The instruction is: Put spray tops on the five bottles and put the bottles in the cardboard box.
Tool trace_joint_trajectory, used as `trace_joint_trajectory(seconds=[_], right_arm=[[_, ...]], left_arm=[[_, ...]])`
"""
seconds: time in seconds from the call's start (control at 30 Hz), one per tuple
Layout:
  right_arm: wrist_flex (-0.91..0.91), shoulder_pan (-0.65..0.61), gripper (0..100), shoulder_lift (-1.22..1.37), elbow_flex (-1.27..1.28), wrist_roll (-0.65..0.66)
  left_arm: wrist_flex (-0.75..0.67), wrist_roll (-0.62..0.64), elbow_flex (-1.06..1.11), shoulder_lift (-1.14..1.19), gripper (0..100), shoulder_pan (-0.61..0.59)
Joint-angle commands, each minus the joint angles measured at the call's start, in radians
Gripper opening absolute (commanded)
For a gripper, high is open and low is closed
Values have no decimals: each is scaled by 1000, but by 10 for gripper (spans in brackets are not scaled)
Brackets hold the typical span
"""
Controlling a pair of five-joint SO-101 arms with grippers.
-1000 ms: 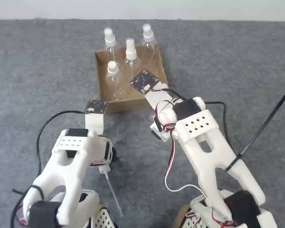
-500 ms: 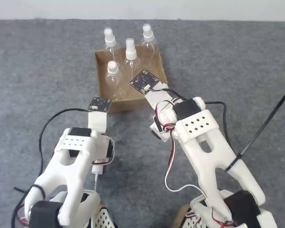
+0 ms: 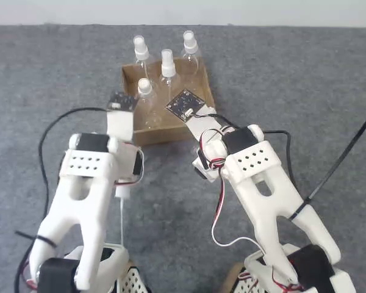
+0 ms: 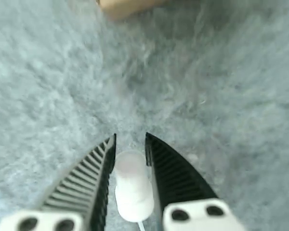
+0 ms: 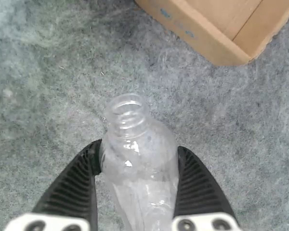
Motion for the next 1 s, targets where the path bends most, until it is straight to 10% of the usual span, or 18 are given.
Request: trace_joint_trajectory(seconds=[0.0, 0.13, 0.63, 0.97], right_arm=[[-8, 13, 7, -67, -12, 12], [-8, 13, 7, -67, -12, 12], [-7, 64, 7, -260, 43, 12], [-8, 67, 7, -300, 52, 12]], left_arm=[[71, 3, -166, -26, 11, -2], [86, -46, -236, -26, 11, -2], [87, -890, -143, -17, 13, -15], [87, -902, -114, -25, 212, -89]])
